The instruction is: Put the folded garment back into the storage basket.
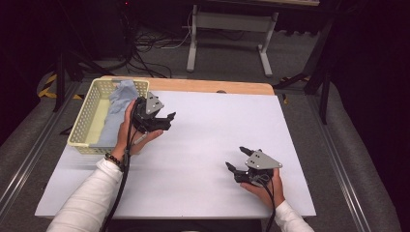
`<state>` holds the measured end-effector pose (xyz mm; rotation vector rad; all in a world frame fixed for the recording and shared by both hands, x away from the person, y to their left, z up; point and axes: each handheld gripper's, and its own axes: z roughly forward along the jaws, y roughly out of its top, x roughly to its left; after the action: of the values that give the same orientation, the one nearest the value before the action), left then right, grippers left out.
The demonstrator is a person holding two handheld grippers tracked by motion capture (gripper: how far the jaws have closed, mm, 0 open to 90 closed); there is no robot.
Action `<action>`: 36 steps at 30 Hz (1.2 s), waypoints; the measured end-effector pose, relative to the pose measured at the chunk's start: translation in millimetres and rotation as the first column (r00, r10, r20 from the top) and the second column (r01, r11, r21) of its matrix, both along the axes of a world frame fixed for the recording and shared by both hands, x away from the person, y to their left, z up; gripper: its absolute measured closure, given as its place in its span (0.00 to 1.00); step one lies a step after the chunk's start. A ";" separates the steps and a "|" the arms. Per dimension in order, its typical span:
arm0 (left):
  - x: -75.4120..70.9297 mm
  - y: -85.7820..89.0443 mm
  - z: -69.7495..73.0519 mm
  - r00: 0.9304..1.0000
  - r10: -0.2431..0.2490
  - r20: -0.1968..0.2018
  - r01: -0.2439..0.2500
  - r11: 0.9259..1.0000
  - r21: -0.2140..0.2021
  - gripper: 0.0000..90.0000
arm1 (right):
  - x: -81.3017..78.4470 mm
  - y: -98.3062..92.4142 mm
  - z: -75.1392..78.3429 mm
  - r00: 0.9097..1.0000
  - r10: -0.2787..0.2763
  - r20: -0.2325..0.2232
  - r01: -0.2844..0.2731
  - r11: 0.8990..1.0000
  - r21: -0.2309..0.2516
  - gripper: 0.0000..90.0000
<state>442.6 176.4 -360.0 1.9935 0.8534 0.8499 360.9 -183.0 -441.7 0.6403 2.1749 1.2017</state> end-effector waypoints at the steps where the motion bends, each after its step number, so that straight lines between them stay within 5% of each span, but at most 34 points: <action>1: -1.7 -1.0 -0.8 1.000 -0.001 0.006 0.001 1.000 0.002 0.24 | 0.0 0.2 0.0 1.000 0.000 -0.001 0.000 1.000 0.000 0.31; 36: -55.4 -15.3 -38.6 0.990 -0.138 0.031 0.139 0.990 -0.020 0.11 | -4.1 3.5 1.8 1.000 0.012 0.006 -0.012 0.999 0.032 0.27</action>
<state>387.1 161.2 -398.6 1.9901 0.6955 0.7850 356.8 -179.4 -439.9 0.6365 2.1615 1.2457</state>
